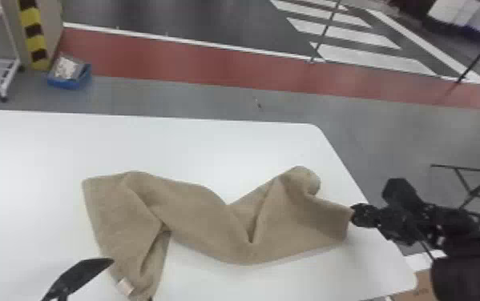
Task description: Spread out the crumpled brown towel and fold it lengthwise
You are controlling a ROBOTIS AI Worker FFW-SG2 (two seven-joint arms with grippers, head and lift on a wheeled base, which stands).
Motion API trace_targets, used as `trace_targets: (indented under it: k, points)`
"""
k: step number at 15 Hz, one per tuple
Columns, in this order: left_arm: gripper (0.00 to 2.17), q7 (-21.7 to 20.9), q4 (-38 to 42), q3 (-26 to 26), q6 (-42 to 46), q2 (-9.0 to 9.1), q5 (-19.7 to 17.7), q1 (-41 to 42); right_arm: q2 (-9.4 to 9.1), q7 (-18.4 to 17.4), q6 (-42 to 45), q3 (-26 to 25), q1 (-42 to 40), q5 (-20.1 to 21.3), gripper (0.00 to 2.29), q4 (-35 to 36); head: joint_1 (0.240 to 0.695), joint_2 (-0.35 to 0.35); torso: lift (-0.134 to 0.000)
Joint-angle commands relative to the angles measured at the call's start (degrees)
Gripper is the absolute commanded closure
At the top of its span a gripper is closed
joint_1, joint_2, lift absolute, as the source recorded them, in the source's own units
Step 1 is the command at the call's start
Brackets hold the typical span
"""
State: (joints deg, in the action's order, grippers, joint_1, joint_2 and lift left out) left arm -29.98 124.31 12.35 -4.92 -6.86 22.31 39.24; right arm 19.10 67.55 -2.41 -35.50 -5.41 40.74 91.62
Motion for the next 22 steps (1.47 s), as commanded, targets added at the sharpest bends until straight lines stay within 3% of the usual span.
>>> trace_targets:
  k: [1,3,6,10,15,22]
  points:
    - [0.21,0.4,0.5,3.6,-3.3,-3.51,-0.2,-1.4,-2.84,-0.4,-3.9,-0.1,0.1,3.4,1.31,2.2,0.695,-0.350,-0.124]
    - [0.21,0.6,1.4,6.6,-8.2,-6.06,-0.2,-2.4,-4.69,-0.4,-7.0,-0.4,0.1,5.0,1.31,4.9,0.695,-0.350,-0.124]
    - [0.25,2.5,2.0,9.4,-15.6,-8.17,-0.8,-5.6,-7.59,-0.4,-10.2,-1.3,-1.2,7.2,1.31,8.8,0.695,-0.350,-0.124]
    - [0.32,6.8,2.8,13.0,-35.3,-10.98,-4.0,-11.2,-9.87,-0.6,-15.5,-2.8,-1.9,8.2,1.31,12.6,0.695,-0.350,-0.124]
    - [0.33,9.8,2.7,14.5,-39.0,-13.53,-6.6,-14.7,-11.72,-0.8,-15.7,-4.6,-3.2,9.1,1.31,14.0,0.695,-0.350,-0.124]
    - [0.33,10.6,6.1,15.9,-39.3,-13.88,-7.2,-14.5,-11.98,-1.0,-15.7,-5.3,-3.2,9.6,1.30,13.9,0.695,-0.350,-0.124]
